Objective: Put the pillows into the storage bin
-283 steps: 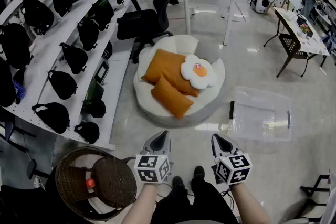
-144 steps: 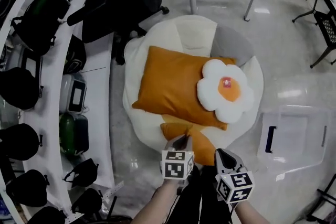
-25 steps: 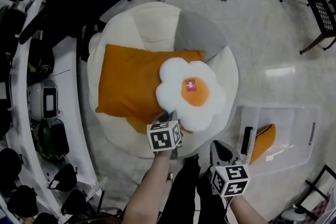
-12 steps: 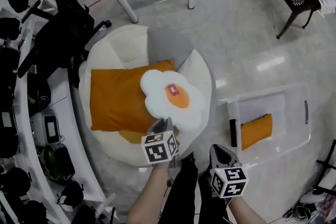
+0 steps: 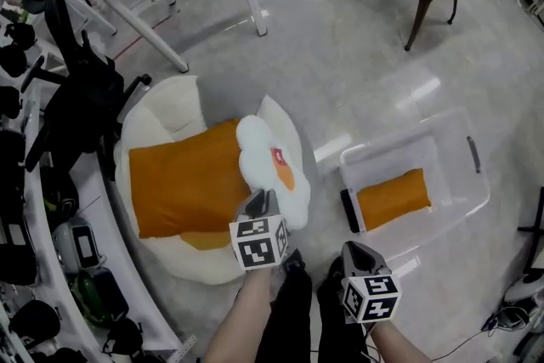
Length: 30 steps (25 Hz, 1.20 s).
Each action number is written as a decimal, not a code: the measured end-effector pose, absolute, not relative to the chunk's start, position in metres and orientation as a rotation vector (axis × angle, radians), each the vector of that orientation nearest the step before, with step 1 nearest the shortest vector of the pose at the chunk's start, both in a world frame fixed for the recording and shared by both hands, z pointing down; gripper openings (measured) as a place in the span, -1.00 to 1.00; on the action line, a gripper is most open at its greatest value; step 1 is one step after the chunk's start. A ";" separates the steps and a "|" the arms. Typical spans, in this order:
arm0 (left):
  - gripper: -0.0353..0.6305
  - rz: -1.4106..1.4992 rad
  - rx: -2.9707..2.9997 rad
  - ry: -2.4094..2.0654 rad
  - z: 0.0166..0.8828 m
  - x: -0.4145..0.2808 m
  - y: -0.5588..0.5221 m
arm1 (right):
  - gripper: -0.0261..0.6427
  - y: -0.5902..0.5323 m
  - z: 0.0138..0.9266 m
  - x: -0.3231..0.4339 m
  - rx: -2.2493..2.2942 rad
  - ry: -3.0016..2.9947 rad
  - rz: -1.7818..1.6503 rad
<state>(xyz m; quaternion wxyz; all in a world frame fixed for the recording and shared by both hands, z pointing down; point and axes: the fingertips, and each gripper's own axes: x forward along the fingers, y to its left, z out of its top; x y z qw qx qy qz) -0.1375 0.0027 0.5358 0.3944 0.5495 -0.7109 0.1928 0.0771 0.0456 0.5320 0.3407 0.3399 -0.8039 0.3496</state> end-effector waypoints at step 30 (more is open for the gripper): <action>-0.56 0.815 1.938 -1.258 0.535 0.254 -0.104 | -0.89 0.078 0.539 0.363 1.471 -1.838 1.253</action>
